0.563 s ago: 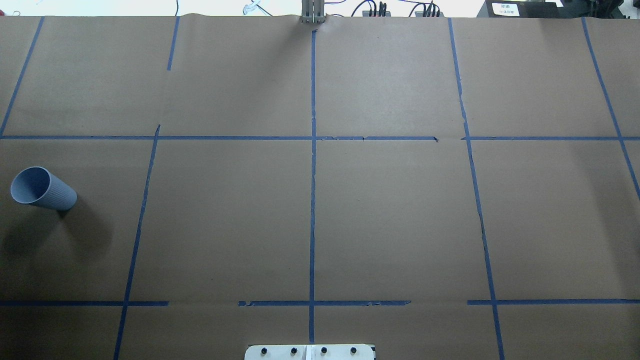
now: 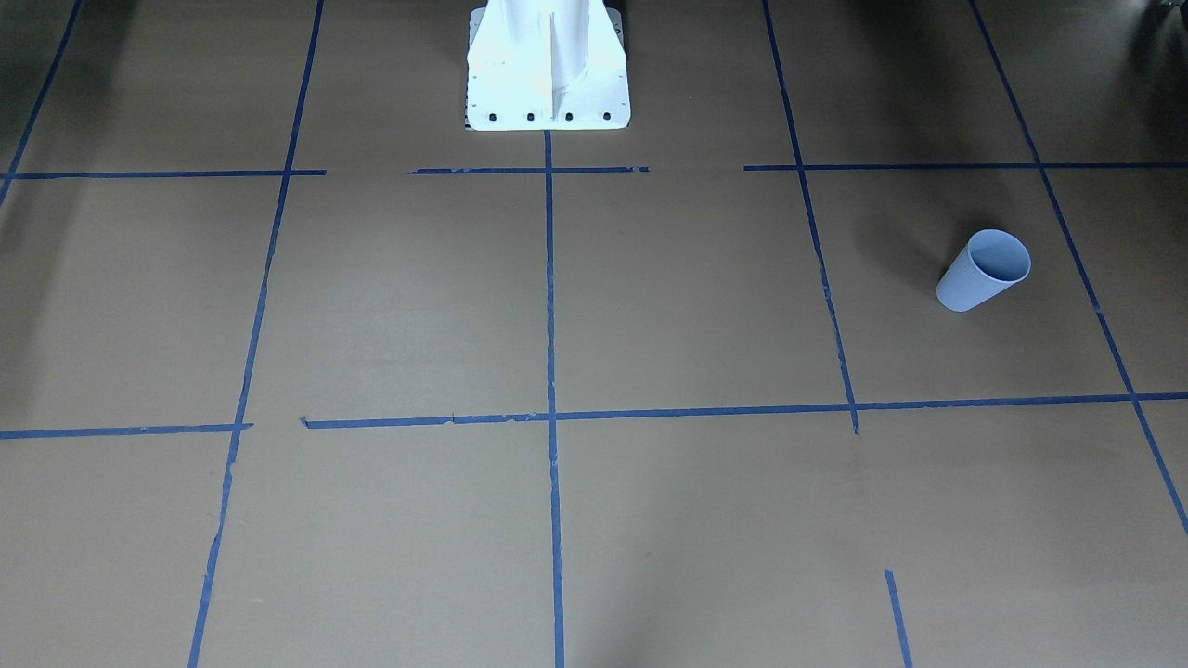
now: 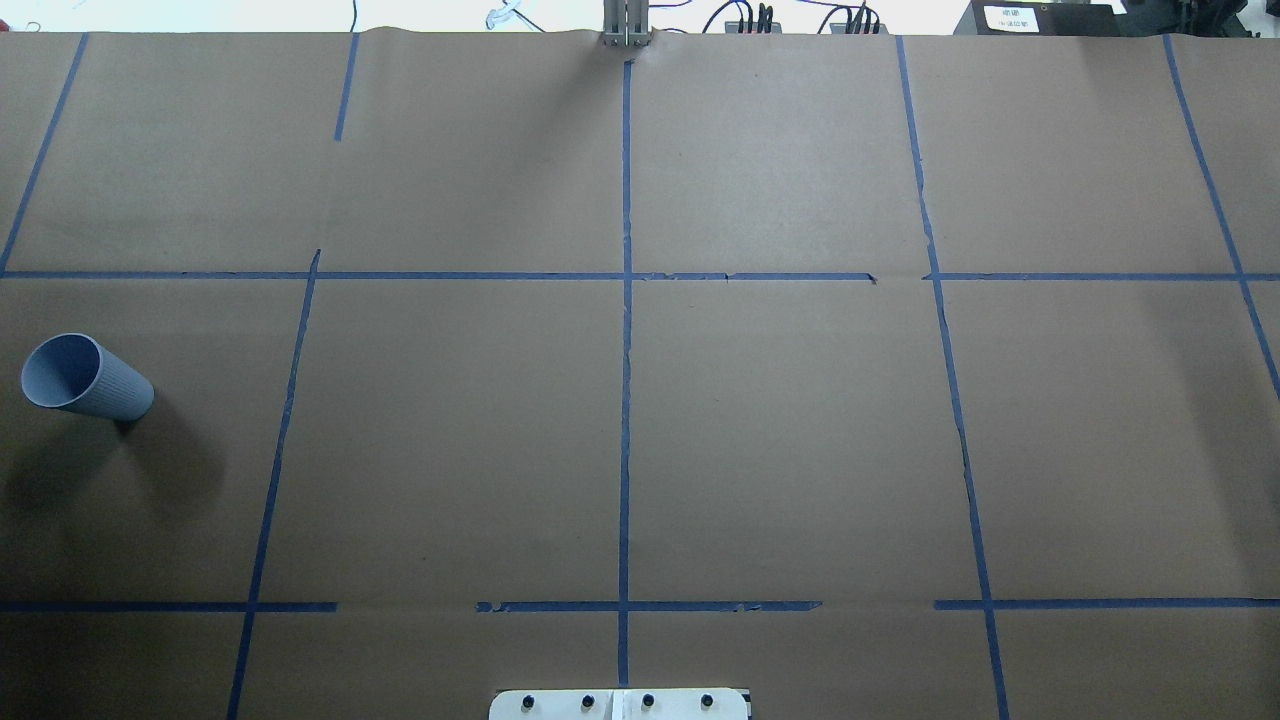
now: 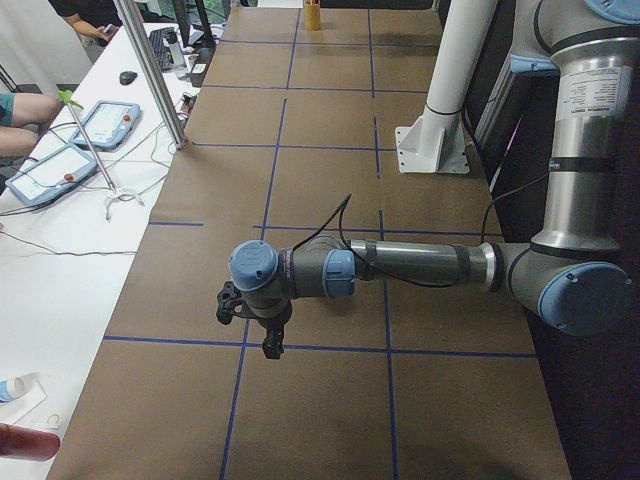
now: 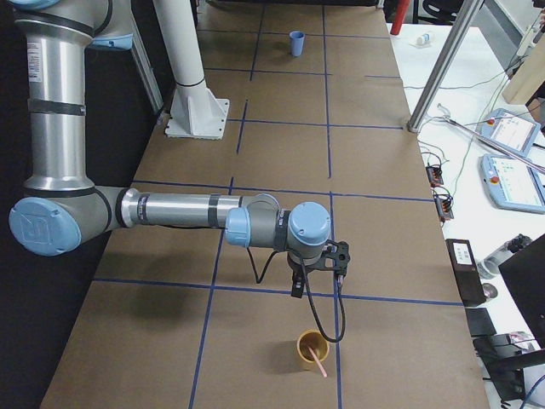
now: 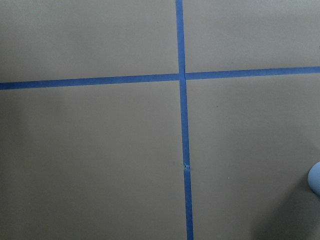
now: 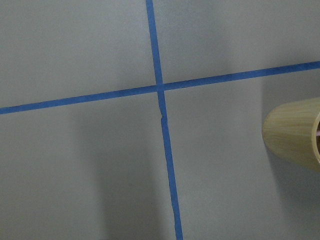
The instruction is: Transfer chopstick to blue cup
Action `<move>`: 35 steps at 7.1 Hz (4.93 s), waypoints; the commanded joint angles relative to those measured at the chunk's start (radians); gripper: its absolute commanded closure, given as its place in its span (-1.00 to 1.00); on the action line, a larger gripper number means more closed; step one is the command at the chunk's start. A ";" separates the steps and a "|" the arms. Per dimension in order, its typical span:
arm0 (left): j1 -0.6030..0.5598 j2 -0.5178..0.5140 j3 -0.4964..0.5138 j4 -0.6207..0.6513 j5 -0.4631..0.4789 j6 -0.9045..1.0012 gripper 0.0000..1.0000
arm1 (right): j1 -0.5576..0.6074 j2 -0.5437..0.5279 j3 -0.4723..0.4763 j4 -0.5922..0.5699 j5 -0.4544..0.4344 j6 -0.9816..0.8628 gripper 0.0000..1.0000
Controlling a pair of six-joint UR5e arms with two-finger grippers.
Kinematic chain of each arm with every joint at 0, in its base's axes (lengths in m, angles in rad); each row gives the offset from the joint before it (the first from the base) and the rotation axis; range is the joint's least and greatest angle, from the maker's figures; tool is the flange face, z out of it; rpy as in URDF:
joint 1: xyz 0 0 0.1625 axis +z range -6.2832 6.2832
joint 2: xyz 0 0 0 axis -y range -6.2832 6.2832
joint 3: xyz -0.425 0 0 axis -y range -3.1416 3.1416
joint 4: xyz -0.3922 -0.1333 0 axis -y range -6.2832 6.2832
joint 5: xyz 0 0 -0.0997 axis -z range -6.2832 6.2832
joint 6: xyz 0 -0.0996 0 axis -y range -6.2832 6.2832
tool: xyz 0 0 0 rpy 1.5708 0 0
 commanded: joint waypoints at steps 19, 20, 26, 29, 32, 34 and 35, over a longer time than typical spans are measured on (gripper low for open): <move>0.482 0.071 -0.079 -0.488 0.011 -0.699 -0.03 | 0.000 0.018 0.016 0.000 -0.002 0.013 -1.00; 0.482 0.063 -0.079 -0.486 0.024 -0.704 0.46 | 0.000 0.016 0.016 0.000 -0.002 0.014 -1.00; 0.474 -0.115 -0.437 0.085 0.023 -0.712 1.00 | -0.002 0.048 0.016 -0.002 0.002 0.043 -1.00; 0.711 -0.511 -0.380 0.252 0.038 -1.085 0.99 | -0.003 0.070 0.015 -0.002 0.004 0.044 -1.00; 0.856 -0.760 -0.043 -0.076 0.182 -1.362 0.99 | -0.002 0.064 -0.004 -0.002 0.006 0.044 -1.00; 0.931 -0.828 0.047 -0.109 0.273 -1.396 0.99 | -0.002 0.061 -0.008 -0.002 0.009 0.046 -1.00; 0.939 -0.830 0.076 -0.145 0.282 -1.396 0.99 | -0.002 0.061 -0.007 -0.002 0.009 0.046 -1.00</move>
